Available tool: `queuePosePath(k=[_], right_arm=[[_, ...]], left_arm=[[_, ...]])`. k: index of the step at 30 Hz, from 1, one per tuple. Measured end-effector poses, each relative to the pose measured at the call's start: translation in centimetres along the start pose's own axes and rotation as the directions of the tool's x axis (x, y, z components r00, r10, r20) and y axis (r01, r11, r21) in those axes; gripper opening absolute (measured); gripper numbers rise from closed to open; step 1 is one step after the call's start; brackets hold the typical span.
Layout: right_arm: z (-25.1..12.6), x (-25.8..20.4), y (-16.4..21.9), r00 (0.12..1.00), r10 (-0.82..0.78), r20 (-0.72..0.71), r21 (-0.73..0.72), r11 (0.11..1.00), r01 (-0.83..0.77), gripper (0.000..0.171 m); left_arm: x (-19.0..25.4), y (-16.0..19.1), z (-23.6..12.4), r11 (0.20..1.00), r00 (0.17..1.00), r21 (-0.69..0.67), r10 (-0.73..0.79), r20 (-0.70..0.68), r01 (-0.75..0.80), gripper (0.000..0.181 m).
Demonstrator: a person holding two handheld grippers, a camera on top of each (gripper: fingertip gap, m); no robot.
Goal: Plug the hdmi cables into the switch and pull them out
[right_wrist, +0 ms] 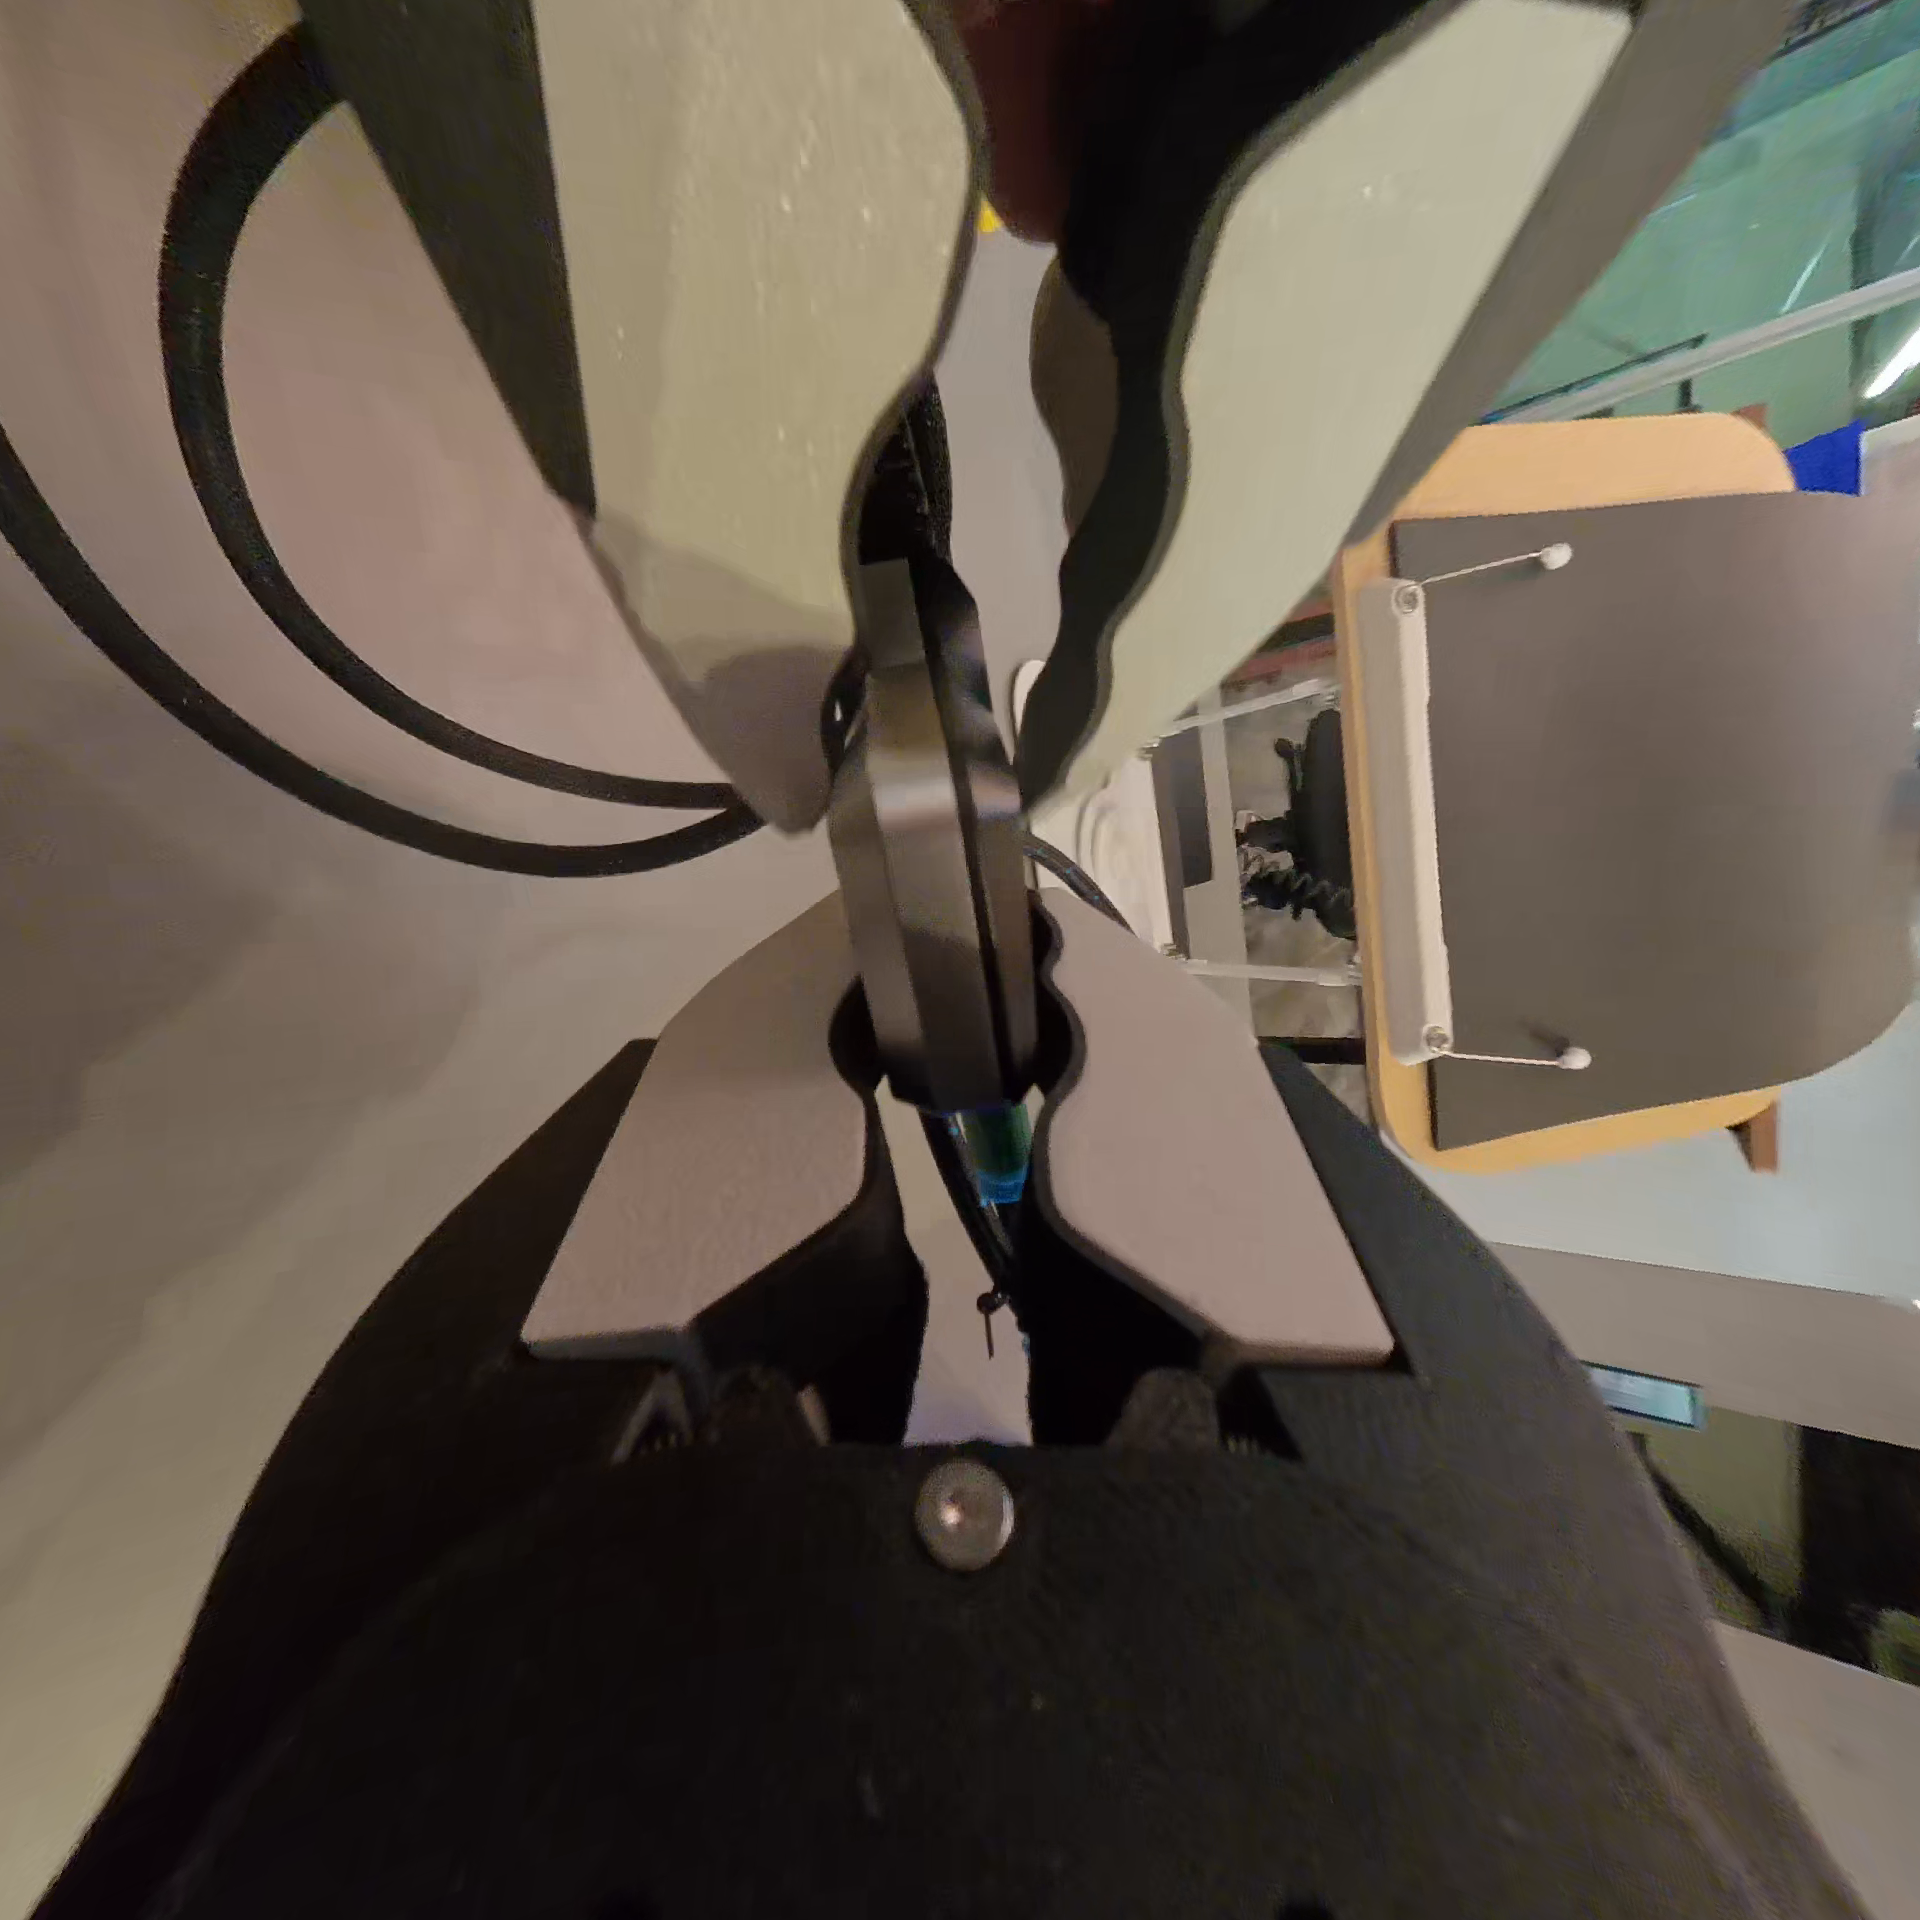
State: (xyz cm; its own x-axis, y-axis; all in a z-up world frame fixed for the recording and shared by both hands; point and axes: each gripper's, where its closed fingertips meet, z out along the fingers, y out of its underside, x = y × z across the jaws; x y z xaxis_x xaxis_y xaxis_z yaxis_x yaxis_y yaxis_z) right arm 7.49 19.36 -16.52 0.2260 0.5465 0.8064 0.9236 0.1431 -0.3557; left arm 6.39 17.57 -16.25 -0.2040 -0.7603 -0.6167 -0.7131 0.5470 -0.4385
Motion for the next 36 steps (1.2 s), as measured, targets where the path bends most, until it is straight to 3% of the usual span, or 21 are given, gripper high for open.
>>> queuePosePath(k=[8,12,18,22,36], right_arm=[[-0.3,-0.4,-0.6,0.992,0.092,0.085,0.091,0.991,-0.099,0.021],[-1.0,0.1,-0.8,0.994,0.071,0.079,0.12,0.99,-0.08,0.028],[-1.0,0.3,1.4,0.997,0.012,0.07,0.074,0.997,-0.017,0.03],[-0.9,-0.1,0.6,0.997,-0.066,0.033,0.07,0.996,0.064,0.009],[-1.1,-0.6,-0.1,0.996,-0.084,0.04,0.05,0.995,0.082,0.008]], left_arm=[[-0.8,1.7,0.2,0.97,0.956,-0.132,0.227,0.184,-0.205,0.023],[-1.6,2.5,-0.2,0.962,0.944,-0.189,0.239,0.229,-0.197,0.023],[-1.4,2.9,-1.1,0.965,0.951,-0.205,0.21,0.228,-0.164,0.022],[-0.9,1.9,-1.2,0.965,0.954,-0.194,0.216,0.208,-0.177,0.023],[-0.2,2.1,-1.7,0.956,0.952,-0.214,0.24,0.188,-0.198,0.022]])
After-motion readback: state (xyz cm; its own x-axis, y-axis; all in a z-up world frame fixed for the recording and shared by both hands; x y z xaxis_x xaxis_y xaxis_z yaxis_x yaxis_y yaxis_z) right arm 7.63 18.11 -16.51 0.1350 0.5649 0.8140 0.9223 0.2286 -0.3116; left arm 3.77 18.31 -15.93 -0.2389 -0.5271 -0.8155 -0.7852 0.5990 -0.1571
